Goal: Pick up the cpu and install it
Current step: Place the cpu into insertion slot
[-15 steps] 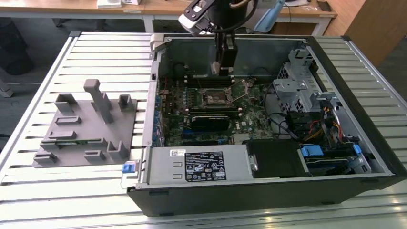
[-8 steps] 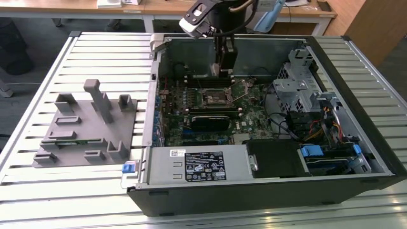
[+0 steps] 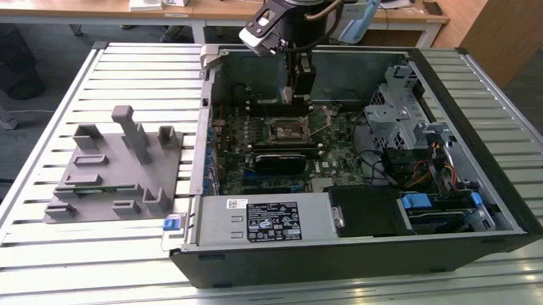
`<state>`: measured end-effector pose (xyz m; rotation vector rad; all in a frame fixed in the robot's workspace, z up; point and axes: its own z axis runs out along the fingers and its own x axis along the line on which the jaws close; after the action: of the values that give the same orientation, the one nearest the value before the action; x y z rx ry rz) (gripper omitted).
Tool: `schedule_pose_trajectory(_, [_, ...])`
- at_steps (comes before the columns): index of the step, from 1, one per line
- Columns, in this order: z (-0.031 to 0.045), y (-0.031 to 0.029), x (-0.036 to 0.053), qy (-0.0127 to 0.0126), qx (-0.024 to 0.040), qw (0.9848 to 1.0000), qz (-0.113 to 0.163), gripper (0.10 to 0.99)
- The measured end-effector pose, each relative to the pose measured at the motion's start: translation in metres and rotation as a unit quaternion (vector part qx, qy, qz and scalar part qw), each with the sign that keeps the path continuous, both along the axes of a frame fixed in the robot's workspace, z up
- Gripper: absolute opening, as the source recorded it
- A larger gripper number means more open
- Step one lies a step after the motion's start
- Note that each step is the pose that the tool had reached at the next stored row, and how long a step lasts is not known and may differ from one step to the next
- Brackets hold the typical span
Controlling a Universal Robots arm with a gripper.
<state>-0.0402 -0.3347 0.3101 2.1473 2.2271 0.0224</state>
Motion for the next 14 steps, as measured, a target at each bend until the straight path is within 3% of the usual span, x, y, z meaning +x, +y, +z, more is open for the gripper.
schedule_pose_trajectory(7, [-0.0066,0.0023,0.0,0.0,0.0,1.0,0.006,0.541])
schedule_pose_trajectory(14, [-0.0193,0.0107,0.0,-0.0001,0.0001,0.9999,0.011,0.541])
